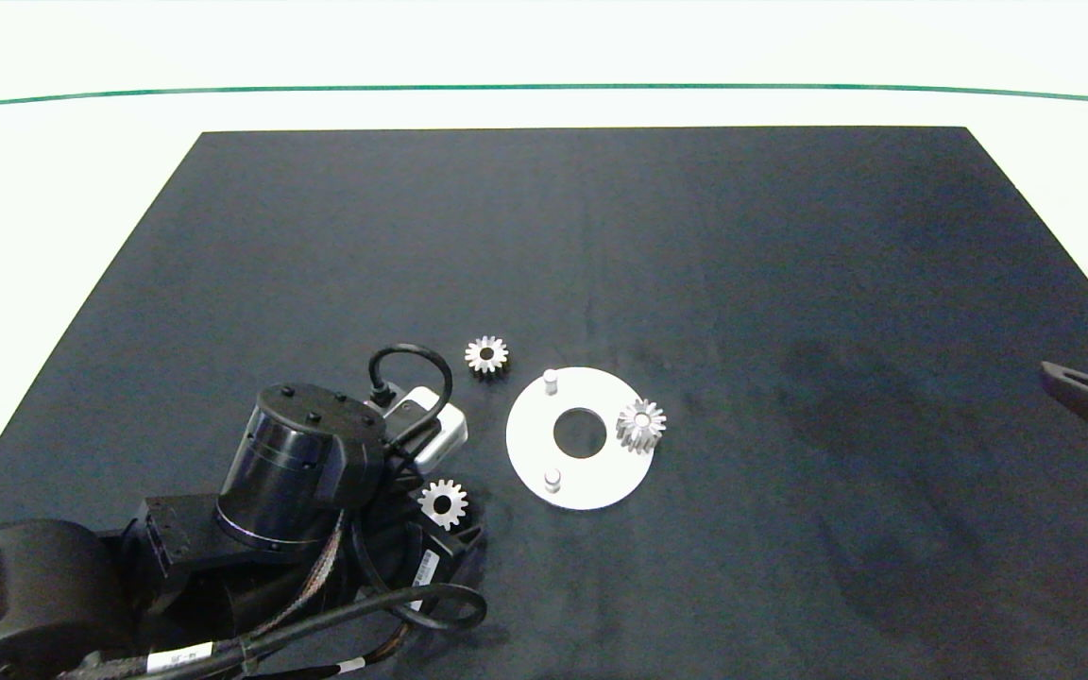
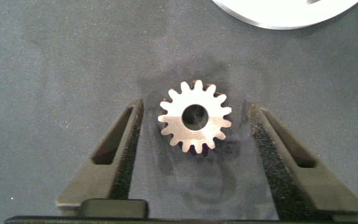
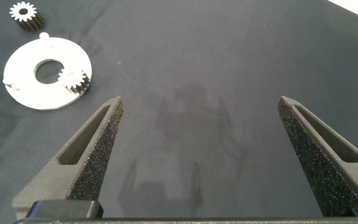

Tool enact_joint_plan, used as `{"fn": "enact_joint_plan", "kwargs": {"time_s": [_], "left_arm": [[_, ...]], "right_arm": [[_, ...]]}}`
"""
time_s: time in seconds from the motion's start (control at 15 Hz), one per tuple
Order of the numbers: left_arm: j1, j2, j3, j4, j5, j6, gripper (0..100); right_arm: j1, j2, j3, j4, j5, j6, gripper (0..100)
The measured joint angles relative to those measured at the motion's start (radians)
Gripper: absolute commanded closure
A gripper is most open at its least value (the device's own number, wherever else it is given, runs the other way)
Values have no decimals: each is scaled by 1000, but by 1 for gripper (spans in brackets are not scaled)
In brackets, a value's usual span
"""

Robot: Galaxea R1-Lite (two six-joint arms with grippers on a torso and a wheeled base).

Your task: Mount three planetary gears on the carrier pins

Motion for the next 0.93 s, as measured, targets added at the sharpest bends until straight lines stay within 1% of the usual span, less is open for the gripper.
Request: {"fn": "enact_joint_plan", "kwargs": {"time_s": [0.27, 0.47, 0.67, 0.93], "left_arm": [[-4, 0, 11, -10, 0, 0, 47], [-11, 1, 13, -10, 0, -11, 53], [-22, 3, 11, -12, 0, -13, 59], [-31, 26, 11, -53, 0, -13, 67]], "right_arm": [[0, 1, 0, 0, 0, 0, 0], [0, 2, 0, 0, 0, 0, 0], [0, 3, 0, 0, 0, 0, 0], [0, 3, 0, 0, 0, 0, 0]]}}
